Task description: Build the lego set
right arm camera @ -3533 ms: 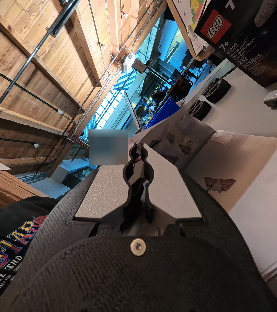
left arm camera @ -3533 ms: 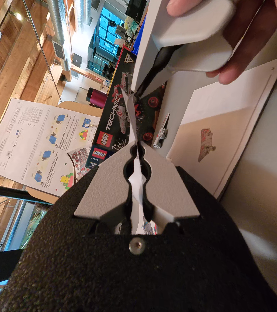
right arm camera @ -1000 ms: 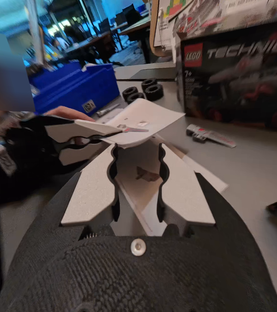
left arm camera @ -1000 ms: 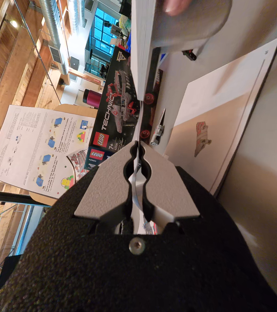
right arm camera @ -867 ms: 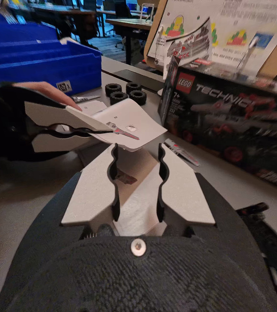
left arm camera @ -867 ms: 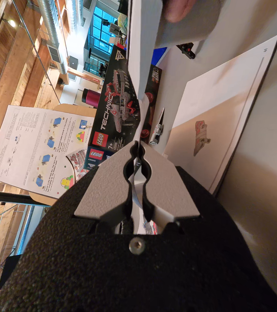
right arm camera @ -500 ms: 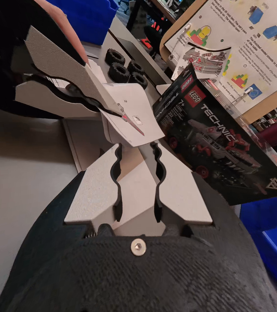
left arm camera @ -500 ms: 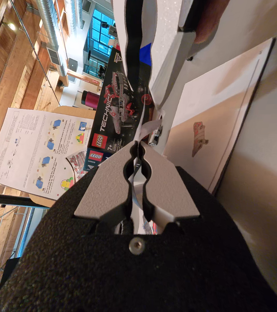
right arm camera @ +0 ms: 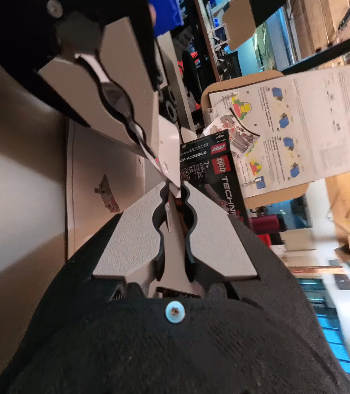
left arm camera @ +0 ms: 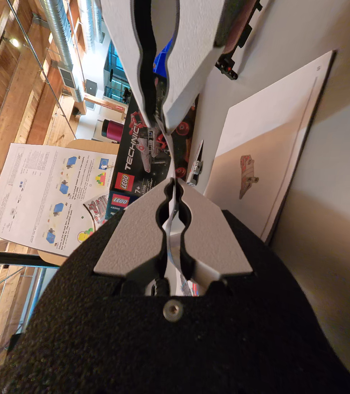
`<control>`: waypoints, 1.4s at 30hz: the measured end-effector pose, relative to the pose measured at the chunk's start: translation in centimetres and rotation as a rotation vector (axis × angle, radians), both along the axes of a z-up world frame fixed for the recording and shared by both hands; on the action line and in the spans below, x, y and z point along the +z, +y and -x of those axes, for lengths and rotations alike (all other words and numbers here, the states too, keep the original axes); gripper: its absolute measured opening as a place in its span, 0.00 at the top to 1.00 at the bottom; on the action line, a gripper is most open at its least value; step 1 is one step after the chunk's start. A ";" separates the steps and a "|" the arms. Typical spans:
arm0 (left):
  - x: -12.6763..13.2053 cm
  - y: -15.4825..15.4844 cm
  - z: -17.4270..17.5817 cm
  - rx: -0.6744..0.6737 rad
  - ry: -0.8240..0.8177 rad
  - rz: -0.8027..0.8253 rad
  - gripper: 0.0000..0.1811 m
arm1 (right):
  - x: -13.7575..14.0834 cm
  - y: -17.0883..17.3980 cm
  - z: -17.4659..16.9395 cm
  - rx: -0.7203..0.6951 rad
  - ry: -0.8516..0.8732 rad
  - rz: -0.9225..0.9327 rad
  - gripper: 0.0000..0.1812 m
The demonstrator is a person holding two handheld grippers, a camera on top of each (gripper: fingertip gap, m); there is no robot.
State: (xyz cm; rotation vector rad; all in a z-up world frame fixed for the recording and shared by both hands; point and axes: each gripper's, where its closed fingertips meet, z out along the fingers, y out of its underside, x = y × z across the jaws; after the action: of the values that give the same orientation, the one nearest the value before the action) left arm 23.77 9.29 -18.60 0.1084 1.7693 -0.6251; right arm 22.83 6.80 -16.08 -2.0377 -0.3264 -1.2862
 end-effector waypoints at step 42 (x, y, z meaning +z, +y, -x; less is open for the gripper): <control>0.7 0.4 -0.1 0.023 -0.006 0.039 1.00 | -0.4 -1.0 1.1 -0.008 0.232 -0.178 0.93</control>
State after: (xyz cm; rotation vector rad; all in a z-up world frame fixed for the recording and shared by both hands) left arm 23.92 9.67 -17.86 0.0630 1.7495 -0.6411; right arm 21.72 5.78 -16.49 -2.0110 -0.0925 -1.0306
